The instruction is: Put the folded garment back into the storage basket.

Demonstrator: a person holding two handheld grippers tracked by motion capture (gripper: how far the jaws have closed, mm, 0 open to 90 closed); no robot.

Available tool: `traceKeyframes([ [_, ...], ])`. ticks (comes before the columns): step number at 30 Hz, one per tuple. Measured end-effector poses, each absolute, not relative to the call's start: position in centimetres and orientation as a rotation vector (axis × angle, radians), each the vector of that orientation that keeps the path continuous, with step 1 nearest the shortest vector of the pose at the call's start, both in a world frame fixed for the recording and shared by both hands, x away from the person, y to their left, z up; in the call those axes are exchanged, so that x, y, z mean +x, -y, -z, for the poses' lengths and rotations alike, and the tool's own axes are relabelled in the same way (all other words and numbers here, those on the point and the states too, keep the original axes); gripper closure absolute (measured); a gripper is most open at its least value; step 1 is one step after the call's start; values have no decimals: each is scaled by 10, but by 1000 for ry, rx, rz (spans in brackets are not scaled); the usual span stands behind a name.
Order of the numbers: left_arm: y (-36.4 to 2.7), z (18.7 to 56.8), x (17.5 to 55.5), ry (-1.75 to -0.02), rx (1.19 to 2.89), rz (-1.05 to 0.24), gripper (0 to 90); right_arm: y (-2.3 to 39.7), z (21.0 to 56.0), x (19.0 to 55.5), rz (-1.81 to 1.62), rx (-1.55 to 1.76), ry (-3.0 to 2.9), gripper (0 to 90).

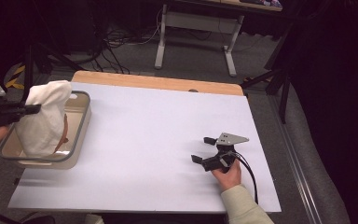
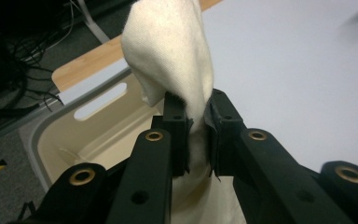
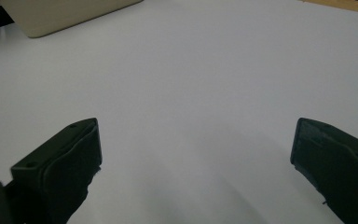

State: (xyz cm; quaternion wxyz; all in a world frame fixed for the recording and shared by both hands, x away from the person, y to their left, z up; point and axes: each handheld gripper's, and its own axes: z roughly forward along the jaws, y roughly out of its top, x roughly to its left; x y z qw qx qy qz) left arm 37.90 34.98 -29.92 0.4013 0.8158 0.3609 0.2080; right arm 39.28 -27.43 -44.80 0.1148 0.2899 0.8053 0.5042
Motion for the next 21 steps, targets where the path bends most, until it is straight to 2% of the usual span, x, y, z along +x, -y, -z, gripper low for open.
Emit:
traceKeyframes([
  [13, -346, 320, 387, -934, 2130, -422, 802, 274, 448, 393, -1490, 848, -2367, 23],
  [21, -341, 338, 408, -959, 2143, -360, 793, 274, 449, 394, -1490, 847, -2372, 23],
])
